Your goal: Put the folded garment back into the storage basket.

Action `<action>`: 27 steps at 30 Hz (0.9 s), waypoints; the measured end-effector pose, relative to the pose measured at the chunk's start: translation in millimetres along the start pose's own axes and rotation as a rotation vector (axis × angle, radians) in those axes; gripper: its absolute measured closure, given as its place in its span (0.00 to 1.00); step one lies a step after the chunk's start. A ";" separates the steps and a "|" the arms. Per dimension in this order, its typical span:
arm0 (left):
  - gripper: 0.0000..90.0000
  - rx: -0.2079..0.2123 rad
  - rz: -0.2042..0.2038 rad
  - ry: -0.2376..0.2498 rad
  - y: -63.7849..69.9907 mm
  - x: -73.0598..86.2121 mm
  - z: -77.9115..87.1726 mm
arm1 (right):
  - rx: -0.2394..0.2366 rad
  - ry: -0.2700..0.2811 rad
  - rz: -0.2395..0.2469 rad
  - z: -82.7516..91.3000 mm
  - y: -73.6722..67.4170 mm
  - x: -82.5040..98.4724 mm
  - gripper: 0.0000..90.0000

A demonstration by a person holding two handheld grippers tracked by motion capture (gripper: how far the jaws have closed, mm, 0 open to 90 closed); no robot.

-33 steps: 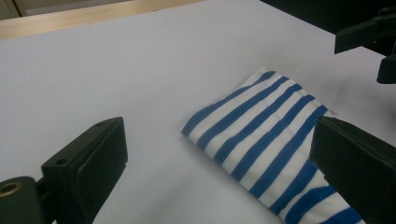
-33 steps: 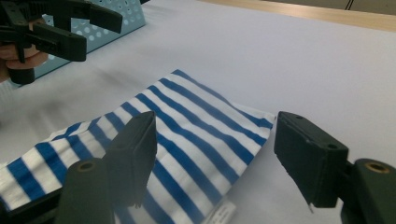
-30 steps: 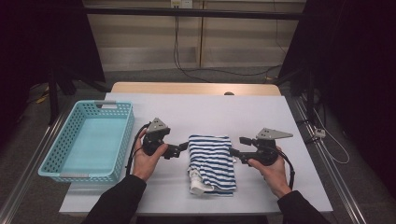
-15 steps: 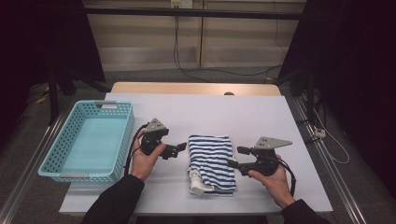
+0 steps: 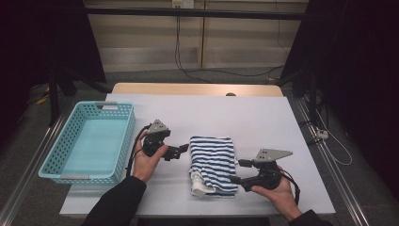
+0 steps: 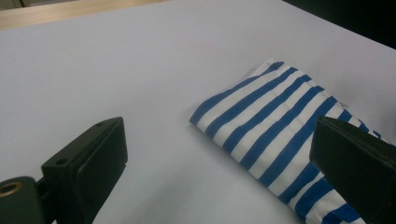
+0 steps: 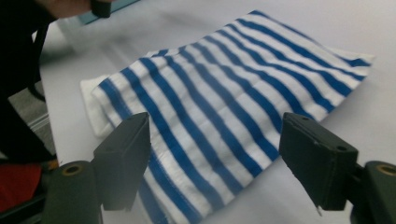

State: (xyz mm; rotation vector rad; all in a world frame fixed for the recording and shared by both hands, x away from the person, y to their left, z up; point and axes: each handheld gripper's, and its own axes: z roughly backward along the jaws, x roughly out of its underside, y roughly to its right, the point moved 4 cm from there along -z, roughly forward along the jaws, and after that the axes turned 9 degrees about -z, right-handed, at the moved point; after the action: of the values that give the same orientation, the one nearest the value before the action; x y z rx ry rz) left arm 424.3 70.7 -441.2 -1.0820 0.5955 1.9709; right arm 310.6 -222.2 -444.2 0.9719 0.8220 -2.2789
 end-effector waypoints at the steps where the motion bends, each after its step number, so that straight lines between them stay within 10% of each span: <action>1: 0.05 -0.003 -0.006 0.001 -0.6 -0.3 0.3 | -0.008 -0.013 0.008 -1.2 -1.9 1.1 0.27; 27: 0.05 -0.001 0.004 -0.008 -1.1 2.1 -2.6 | -0.055 -0.172 0.166 -21.2 -21.1 24.5 0.41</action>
State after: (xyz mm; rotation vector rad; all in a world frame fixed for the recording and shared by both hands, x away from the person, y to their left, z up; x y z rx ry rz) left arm 425.7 70.3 -444.4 -1.0737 0.5934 1.9783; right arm 291.3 -198.6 -467.9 0.7769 0.7005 -2.1507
